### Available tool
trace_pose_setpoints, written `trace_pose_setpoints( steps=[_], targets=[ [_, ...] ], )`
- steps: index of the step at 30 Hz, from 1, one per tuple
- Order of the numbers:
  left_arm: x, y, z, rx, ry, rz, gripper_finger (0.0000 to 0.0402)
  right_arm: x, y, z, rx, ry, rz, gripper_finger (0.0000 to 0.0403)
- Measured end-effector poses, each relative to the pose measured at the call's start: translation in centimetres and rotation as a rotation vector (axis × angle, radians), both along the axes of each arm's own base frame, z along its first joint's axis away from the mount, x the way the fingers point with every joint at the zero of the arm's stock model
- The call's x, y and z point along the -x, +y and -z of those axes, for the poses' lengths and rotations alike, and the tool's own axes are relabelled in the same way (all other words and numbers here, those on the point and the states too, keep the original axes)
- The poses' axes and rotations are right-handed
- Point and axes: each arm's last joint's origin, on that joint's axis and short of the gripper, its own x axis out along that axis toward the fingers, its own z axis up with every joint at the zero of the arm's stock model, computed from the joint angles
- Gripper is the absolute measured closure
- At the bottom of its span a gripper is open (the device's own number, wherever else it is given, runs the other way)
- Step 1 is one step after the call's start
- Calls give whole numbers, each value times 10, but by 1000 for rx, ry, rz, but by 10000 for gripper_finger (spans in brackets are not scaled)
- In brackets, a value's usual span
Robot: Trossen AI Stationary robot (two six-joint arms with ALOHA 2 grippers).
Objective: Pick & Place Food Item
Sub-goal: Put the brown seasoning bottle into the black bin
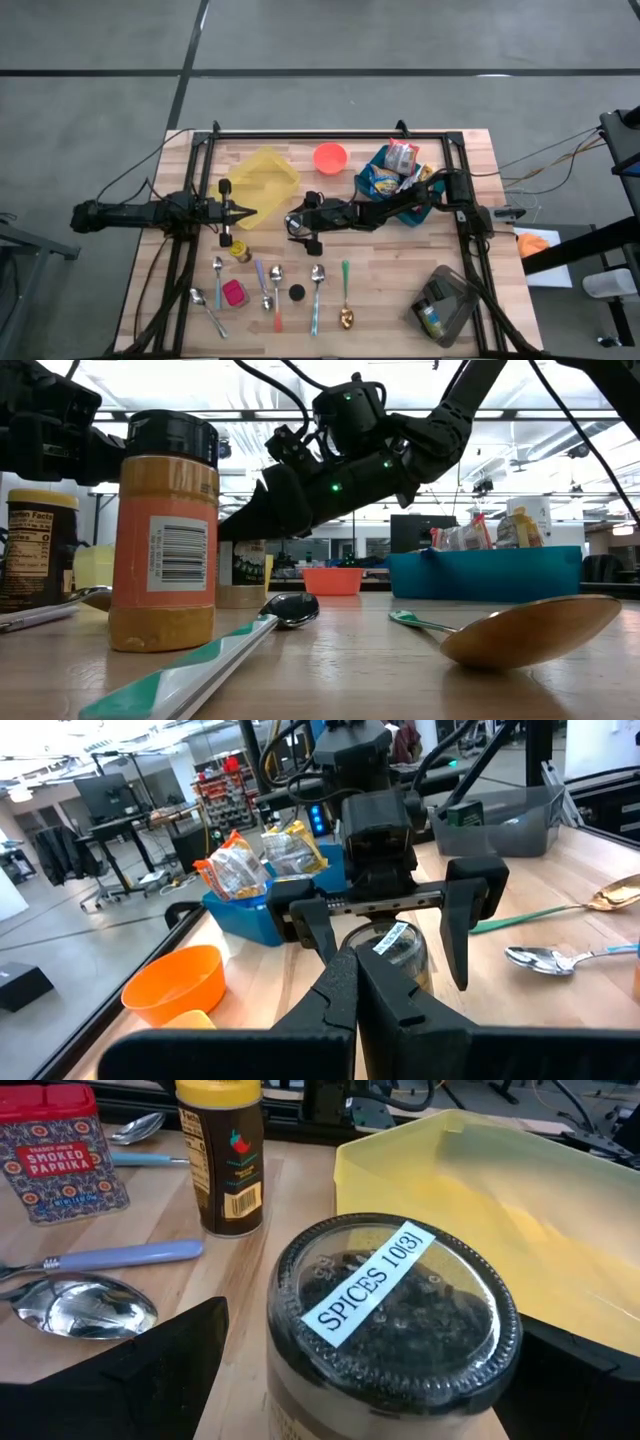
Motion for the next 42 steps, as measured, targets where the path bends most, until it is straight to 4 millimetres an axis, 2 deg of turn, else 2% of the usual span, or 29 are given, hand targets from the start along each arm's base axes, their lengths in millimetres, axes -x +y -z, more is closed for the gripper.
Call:
trace_pose_setpoints(
  steps=[8,17,22,26,32,42],
  targets=[
    [0,0,0,0,0,0,401,0,0,0,1,1,-3,26],
    [0,0,0,0,0,0,401,0,0,-1,3,-2,-4,126],
    [0,0,0,0,0,0,401,0,-1,-1,2,-3,-2,126],
    [0,0,0,0,0,0,401,0,-1,-1,3,-2,-1,108],
    [0,0,0,0,0,0,401,0,-2,-1,2,-2,2,127],
    [0,0,0,0,0,0,401,0,-3,0,-2,-2,5,118]
  ],
)
